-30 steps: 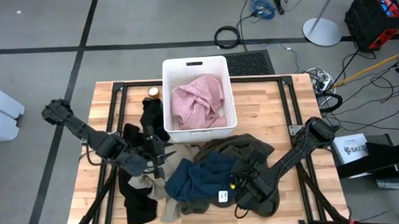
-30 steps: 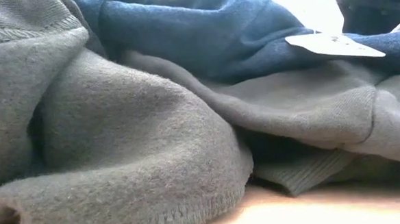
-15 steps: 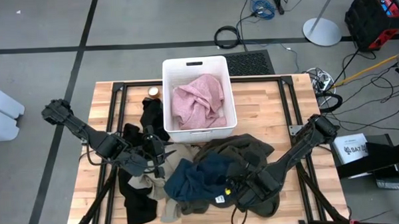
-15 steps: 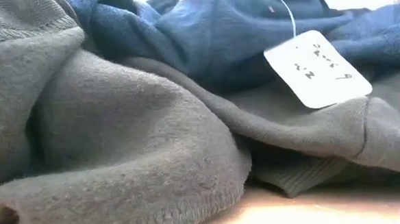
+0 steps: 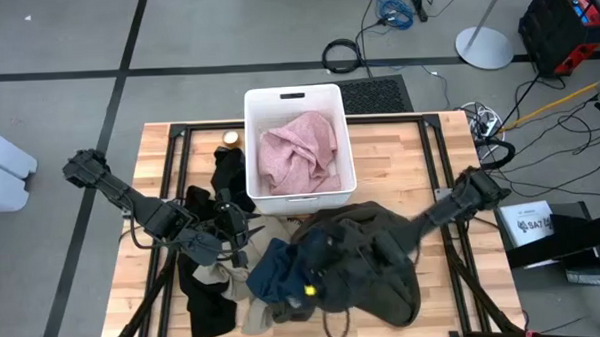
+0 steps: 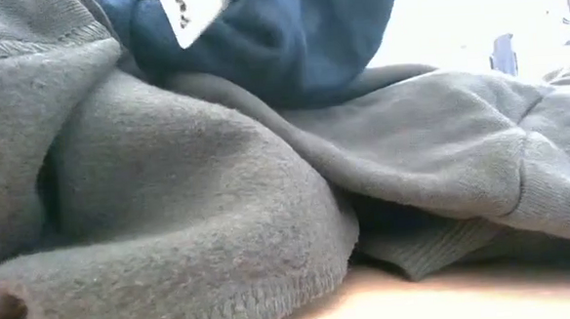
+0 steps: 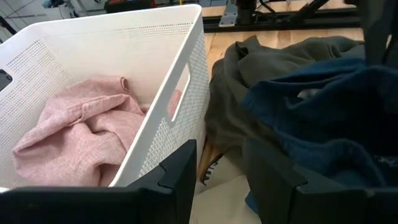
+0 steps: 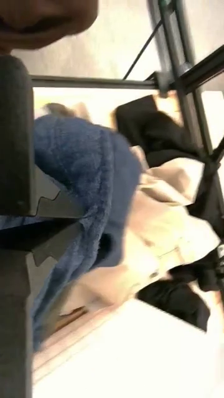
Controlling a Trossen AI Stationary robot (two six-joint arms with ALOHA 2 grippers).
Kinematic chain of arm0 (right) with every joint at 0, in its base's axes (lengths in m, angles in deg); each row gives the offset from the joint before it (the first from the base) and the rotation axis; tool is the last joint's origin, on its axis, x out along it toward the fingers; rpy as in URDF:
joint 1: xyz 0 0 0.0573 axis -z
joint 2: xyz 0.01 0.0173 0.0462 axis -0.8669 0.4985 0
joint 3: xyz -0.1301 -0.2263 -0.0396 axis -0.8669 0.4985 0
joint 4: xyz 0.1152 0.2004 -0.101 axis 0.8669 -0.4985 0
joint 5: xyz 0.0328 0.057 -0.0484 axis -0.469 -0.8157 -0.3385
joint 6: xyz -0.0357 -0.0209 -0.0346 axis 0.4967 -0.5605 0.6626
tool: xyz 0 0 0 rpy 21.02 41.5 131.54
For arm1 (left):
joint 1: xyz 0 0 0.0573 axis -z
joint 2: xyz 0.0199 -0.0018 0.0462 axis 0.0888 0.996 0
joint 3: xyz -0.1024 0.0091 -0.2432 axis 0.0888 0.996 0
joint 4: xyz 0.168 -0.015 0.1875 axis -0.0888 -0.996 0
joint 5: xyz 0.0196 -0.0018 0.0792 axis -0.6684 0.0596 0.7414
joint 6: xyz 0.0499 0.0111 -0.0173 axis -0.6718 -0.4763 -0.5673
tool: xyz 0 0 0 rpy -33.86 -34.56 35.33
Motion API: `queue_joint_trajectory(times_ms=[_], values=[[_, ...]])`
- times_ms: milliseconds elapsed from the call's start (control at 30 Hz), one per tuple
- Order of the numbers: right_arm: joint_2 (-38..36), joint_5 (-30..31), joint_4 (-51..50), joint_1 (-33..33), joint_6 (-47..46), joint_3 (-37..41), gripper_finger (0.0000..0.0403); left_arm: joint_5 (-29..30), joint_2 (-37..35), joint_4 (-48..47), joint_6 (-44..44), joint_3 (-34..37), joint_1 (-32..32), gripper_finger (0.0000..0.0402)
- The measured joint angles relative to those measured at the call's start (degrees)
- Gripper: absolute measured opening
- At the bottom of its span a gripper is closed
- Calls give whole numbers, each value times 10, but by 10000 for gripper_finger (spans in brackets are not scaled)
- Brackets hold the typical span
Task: Fold laundry
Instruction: Fold the dark blue short pants, then put the folded dark blue short pants into the white laundry bin
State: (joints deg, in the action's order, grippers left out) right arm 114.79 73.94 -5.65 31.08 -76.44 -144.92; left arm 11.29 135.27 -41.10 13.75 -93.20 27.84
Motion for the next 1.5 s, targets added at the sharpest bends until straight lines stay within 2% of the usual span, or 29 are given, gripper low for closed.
queue_joint_trajectory(times_ms=[133, 367, 433, 533, 700, 900, 1100, 1233, 1400, 1500], values=[[17, -60, 24, 44, 21, 0, 0, 0, -10, -21, 4, 0, 8, 139], [87, -128, 41, 90, 33, 0, 0, 0, -34, -23, 4, 0, 28, 139], [102, -152, 40, 96, 70, 0, 1, 1, -36, -22, 5, 0, 34, 139], [111, -166, 39, 94, 179, 0, 14, 3, -36, -23, 4, 0, 41, 139], [104, -145, 38, 81, 326, 0, 66, 7, -36, -23, 4, 0, 42, 139], [94, -80, 51, 70, 431, 0, 160, 8, -36, -22, 4, 0, 42, 139], [95, -82, 69, 82, 389, 0, 253, 8, -36, -22, 4, 0, 42, 139], [98, -106, 62, 102, 372, 0, 297, 8, -36, -22, 4, 0, 42, 139], [122, -161, 47, 119, 331, 0, 318, 8, -36, -22, 4, 0, 42, 139], [146, -168, 41, 116, 336, 0, 319, 8, -36, -22, 4, 0, 42, 139]])
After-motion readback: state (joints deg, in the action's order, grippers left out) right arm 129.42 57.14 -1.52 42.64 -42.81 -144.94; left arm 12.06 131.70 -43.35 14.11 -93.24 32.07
